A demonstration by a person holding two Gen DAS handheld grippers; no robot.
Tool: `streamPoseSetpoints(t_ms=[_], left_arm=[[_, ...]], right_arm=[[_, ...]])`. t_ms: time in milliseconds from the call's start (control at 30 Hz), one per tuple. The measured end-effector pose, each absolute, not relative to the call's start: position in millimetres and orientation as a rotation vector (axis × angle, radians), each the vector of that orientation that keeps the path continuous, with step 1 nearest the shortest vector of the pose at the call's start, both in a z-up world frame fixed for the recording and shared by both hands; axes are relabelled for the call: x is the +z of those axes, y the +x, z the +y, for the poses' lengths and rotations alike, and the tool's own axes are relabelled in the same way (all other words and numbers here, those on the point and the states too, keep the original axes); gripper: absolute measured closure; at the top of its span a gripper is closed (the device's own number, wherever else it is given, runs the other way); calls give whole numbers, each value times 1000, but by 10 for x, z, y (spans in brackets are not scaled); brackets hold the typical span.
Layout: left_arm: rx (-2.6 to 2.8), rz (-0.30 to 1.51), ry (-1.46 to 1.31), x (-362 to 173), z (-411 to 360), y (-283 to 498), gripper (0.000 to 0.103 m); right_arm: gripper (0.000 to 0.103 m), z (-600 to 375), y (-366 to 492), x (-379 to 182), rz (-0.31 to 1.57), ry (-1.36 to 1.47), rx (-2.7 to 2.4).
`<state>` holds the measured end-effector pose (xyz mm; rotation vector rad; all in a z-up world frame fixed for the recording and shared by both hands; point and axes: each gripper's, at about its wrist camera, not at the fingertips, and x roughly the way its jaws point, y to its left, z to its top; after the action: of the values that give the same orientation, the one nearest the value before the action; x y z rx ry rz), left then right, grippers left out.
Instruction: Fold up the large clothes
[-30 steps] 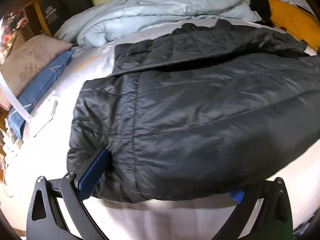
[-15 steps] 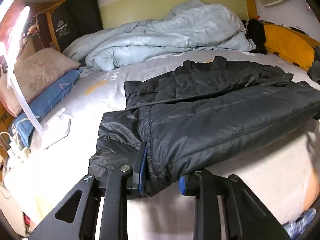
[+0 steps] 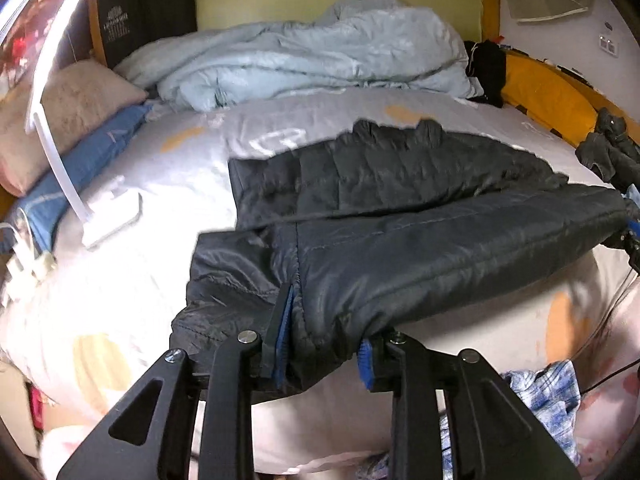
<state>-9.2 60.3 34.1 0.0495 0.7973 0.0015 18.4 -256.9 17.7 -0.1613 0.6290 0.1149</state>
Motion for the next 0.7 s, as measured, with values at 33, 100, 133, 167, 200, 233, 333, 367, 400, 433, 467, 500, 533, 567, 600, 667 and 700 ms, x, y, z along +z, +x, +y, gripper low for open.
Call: streamPoseSetpoints(t_ms=[33,100,133,167,200,233,333,367,400,433,467,500,533,567,600,667,700], left_arm=[[-5,795,44,416,616,-53,76],[-9,792,43,553,643,84,75],[-3,790,46,598,656,152,74],[3,791,52,651,656,273,74],[6,798,61,685,653,408,73],[12,810,74,695,646,543,73],[27,840,70,665,687,1062,71],[32,854,52,628,724,1225,69],[30,866,23,597,768,1404,70],[22,868,7,566,802,1534,70],[17,867,0,535,827,1645,69],[13,861,-8,502,846,1761,69],[11,855,-12,464,859,1836,69],[8,851,-17,417,875,1918,69],[6,846,-24,364,897,1983,69],[9,818,-40,291,929,2097,68],[12,806,-39,259,926,2146,68]], right_arm=[[76,-2563,224,230,626,-168,118],[75,-2528,353,336,598,-198,117],[74,-2510,430,377,589,-210,110],[74,-2484,512,417,586,-220,105],[74,-2459,683,466,590,-221,103],[74,-2453,807,489,597,-212,105],[74,-2431,1293,499,645,-153,116],[73,-2425,1479,474,663,-137,115],[73,-2410,1631,440,674,-133,114],[73,-2397,1739,408,676,-136,109],[73,-2379,1873,358,680,-143,102],[73,-2370,1946,322,682,-147,99],[73,-2355,2051,256,685,-151,97],[73,-2345,2135,190,689,-153,95],[73,-2345,2206,129,696,-150,96],[73,-2359,2293,29,706,-133,98],[73,-2372,2337,-6,712,-124,97]])
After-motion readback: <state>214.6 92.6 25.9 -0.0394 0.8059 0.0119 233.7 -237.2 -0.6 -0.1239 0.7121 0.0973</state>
